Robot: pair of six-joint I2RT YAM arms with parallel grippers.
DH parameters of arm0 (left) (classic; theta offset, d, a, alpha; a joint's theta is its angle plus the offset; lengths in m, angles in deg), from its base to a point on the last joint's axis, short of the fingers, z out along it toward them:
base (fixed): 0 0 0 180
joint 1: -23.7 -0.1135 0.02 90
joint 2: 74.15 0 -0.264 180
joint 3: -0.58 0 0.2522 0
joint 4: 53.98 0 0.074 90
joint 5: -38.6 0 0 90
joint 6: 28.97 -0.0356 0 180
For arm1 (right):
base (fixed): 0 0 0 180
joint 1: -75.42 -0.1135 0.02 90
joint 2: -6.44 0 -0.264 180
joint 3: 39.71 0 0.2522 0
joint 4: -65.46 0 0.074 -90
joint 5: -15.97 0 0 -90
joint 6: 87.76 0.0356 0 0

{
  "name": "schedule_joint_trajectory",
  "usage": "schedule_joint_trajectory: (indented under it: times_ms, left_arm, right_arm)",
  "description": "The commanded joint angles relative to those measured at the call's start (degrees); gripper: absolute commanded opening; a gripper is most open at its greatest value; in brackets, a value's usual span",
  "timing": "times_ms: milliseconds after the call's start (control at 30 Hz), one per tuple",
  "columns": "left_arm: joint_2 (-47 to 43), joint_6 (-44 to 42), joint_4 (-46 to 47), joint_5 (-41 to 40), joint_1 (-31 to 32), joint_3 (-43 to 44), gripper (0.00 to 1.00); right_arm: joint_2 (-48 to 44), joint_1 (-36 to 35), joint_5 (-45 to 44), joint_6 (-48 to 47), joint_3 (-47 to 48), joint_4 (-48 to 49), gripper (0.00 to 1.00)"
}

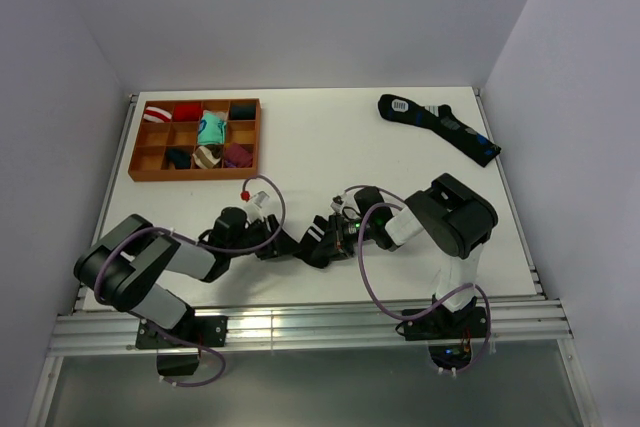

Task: Roll the socks
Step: Roll the sock at the center of the board.

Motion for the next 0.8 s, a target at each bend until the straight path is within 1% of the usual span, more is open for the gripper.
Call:
schedule_joint_trajectory:
  times_ms: [0, 300, 500, 600, 633, 700, 767]
  left_arm:
    - [2.8, -3.2, -8.1, -3.7, 0.8, 1.1, 0.47]
    - [5.5, -4.2, -13.4, -6.1, 1.6, 4.2, 0.44]
    - [6.0, -4.6, -17.3, -8.1, 1.9, 5.7, 0.37]
    - [5.7, -4.7, -19.4, -8.6, 2.1, 6.3, 0.29]
    - [5.6, -4.8, -19.9, -9.0, 2.2, 6.5, 0.22]
    - [5.6, -4.8, -21.0, -9.1, 2.3, 7.0, 0.17]
    - [5.5, -4.8, -22.6, -9.5, 2.5, 7.3, 0.08]
  right_arm:
    - [3.6, 1.4, -7.3, -0.7, -2.4, -7.6, 0.14]
    - [3.9, 1.5, -7.2, -1.2, -2.5, -7.4, 0.14]
    - [3.7, 1.6, -7.7, -1.4, -2.8, -7.1, 0.14]
    - [3.1, 1.6, -8.6, -1.9, -3.0, -7.6, 0.14]
    - [2.4, 1.6, -8.9, -2.4, -3.1, -7.7, 0.14]
    - [1.4, 1.6, -10.2, -3.4, -3.1, -9.3, 0.14]
    - [-0.4, 1.6, -12.6, -5.3, -2.9, -11.7, 0.16]
